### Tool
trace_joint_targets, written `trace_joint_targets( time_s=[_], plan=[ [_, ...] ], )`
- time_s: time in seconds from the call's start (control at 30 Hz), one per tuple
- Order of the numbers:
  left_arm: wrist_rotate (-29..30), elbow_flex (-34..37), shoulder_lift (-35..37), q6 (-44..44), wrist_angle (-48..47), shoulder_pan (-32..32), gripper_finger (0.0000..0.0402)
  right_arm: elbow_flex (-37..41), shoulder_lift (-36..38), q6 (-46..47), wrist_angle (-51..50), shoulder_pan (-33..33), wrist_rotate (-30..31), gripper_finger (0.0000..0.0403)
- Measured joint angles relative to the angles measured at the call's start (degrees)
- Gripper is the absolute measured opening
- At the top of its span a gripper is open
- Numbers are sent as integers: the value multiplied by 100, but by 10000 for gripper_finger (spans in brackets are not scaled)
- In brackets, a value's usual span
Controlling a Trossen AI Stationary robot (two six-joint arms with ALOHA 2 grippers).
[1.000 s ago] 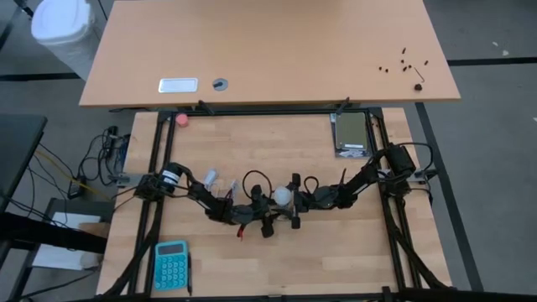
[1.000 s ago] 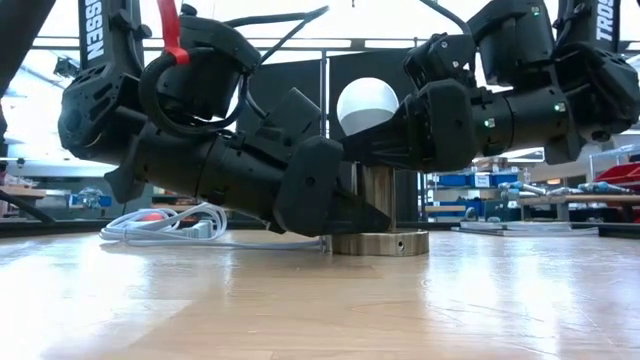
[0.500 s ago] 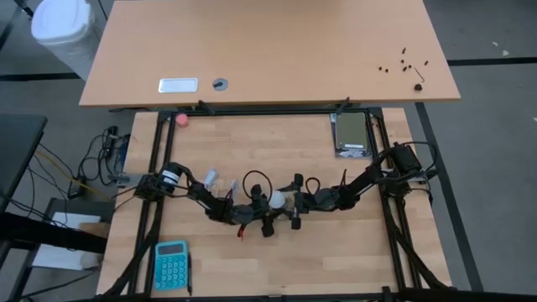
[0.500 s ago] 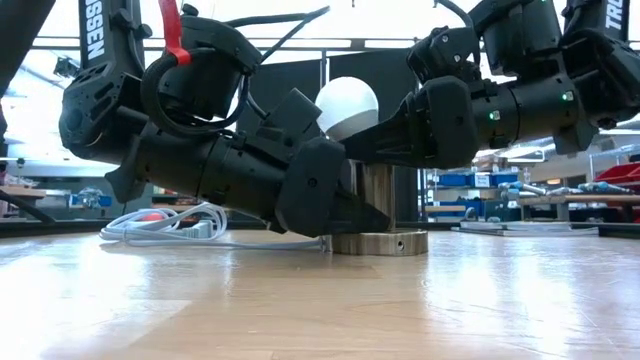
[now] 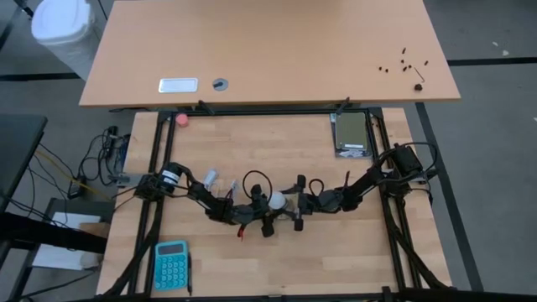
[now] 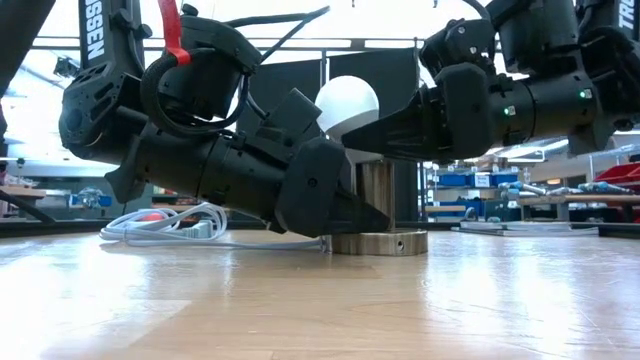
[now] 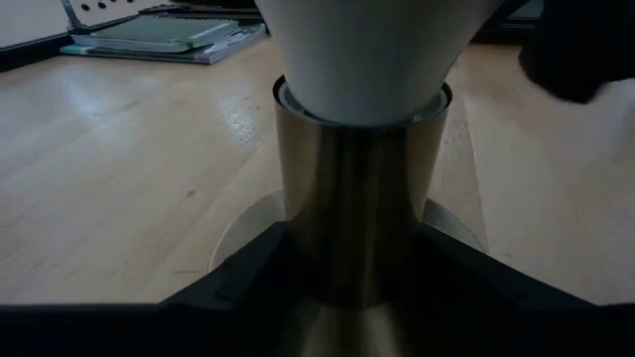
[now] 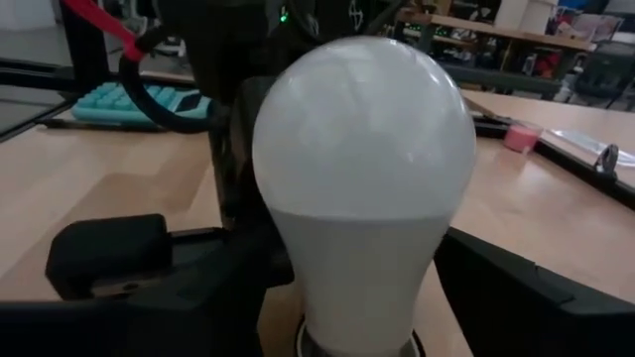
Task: Screw lightbulb
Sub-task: Insert the lightbulb into the lamp holder
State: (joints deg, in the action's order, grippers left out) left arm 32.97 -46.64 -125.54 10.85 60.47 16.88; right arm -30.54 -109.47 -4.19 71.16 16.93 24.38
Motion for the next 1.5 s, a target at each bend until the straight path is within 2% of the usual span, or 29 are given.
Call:
trace_joint_targets(
  time_s=[0.23, 0.43, 0.63, 0.97, 1.5],
  plan=[
    [-2, 1, -2, -10, 0, -1, 204, 45, 0, 73, 36, 78, 6, 211],
    [-2, 3, -4, -11, 2, -2, 204, 45, 0, 97, 30, 74, 20, 176],
    [-2, 3, -4, -9, 0, -2, 204, 130, 0, 175, 124, 76, 138, 172],
    [-2, 3, -4, -9, 2, -2, 204, 565, 2, 466, 987, 118, 240, 169],
    [-4, 3, -5, -7, 15, -2, 204, 508, 2, 725, 524, 124, 153, 169]
  ],
)
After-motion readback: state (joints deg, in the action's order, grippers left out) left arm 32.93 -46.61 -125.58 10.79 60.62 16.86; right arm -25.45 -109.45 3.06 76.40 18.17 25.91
